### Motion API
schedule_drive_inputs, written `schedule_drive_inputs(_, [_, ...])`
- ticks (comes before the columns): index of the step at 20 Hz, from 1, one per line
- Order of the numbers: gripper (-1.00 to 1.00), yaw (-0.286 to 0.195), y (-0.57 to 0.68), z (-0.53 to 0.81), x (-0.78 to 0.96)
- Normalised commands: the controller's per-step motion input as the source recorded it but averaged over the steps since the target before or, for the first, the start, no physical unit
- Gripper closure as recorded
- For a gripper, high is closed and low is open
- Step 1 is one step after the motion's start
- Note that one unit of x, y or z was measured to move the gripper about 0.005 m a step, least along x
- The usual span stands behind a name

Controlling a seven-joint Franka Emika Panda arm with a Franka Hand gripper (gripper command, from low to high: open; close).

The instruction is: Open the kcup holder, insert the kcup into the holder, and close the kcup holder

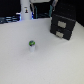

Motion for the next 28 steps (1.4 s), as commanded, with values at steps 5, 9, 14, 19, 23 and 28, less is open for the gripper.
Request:
schedule_drive_inputs(5, [-1.00, -0.129, 0.48, 0.09, -0.36])
schedule_drive_inputs(9, [-1.00, -0.139, 0.48, 0.06, -0.43])
schedule_drive_inputs(14, [-1.00, -0.153, 0.55, 0.08, -0.39])
schedule_drive_inputs(19, [-1.00, -0.167, 0.62, 0.03, -0.28])
schedule_drive_inputs(23, [-1.00, -0.178, 0.68, 0.02, -0.21])
schedule_drive_inputs(28, [-1.00, -0.174, 0.69, -0.01, -0.14])
